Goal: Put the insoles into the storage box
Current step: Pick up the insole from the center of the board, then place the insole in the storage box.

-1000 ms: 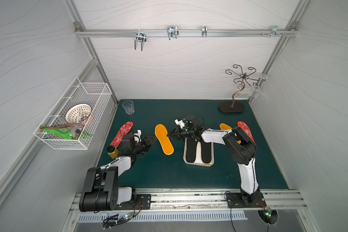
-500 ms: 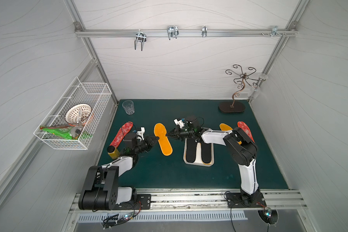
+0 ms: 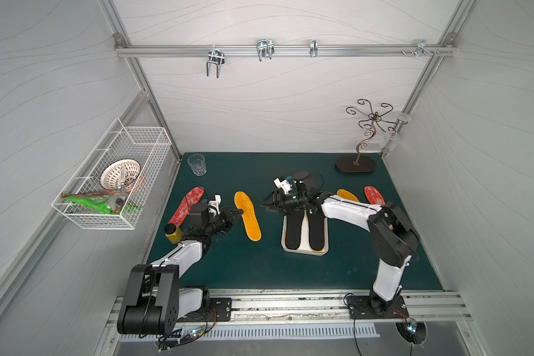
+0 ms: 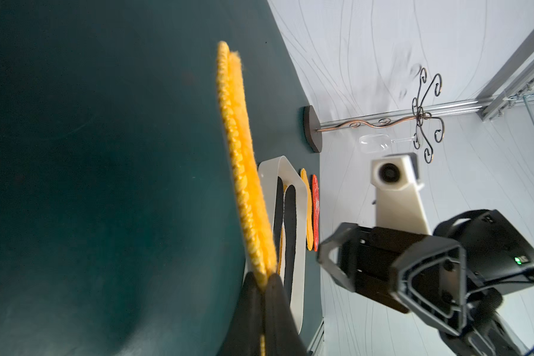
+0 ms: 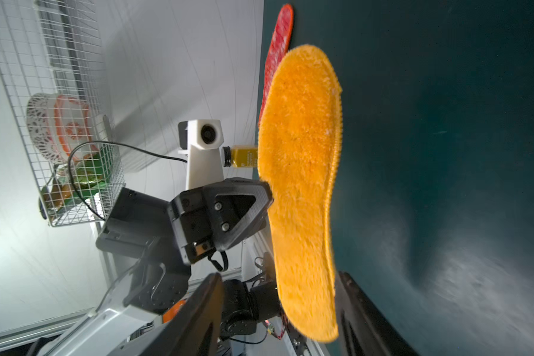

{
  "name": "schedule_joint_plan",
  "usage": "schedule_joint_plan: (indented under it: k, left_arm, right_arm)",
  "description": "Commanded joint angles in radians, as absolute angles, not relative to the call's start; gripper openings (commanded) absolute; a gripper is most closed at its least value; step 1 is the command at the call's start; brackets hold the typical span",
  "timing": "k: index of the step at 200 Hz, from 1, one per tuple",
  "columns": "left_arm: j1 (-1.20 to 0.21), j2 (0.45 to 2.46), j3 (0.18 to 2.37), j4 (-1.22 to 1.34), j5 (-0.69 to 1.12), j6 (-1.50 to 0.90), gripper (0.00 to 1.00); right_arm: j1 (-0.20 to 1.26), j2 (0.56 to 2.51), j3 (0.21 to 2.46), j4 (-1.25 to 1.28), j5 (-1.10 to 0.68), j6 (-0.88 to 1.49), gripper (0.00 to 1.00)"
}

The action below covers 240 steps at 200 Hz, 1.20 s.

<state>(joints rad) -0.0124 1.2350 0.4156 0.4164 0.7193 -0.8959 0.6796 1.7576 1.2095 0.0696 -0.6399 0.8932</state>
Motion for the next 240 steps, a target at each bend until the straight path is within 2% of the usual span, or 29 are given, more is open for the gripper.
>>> schedule_joint_plan:
  k: [1,15,46,80,104,185,205,240]
  left_arm:
    - [-0.069,1.21,0.526,0.305,0.74,-0.803,0.0]
    - [-0.127,1.203,0.584,0.202,0.72,-0.738,0.0]
    - [-0.176,1.201,0.617,0.244,0.765,-0.743,0.0]
    - [-0.277,1.308,0.697,0.259,0.822,-0.706,0.0]
    - [-0.35,1.404,0.735,0.362,0.822,-0.726,0.0]
    - [-0.486,1.824,0.912,0.668,0.803,-0.919,0.0]
    - [-0.49,1.872,0.907,0.7,0.788,-0.943,0.0]
    - [-0.494,1.875,0.905,0.61,0.758,-0.878,0.0]
  right_arm:
    - [0.558,1.609,1.129,-0.223,-0.513,0.706,0.63]
    - [0.478,1.542,1.036,-0.201,-0.516,0.681,0.63]
    - [0.394,1.455,0.938,-0.266,-0.456,0.611,0.63]
    - [0.245,1.413,0.802,-0.227,-0.492,0.628,0.63]
    - [0.16,1.378,0.76,-0.222,-0.487,0.609,0.63]
    - [0.163,1.049,0.532,0.024,-0.344,0.597,0.65]
    - [0.18,1.034,0.503,0.066,-0.34,0.585,0.66]
    - [0.19,1.041,0.489,0.084,-0.32,0.58,0.66]
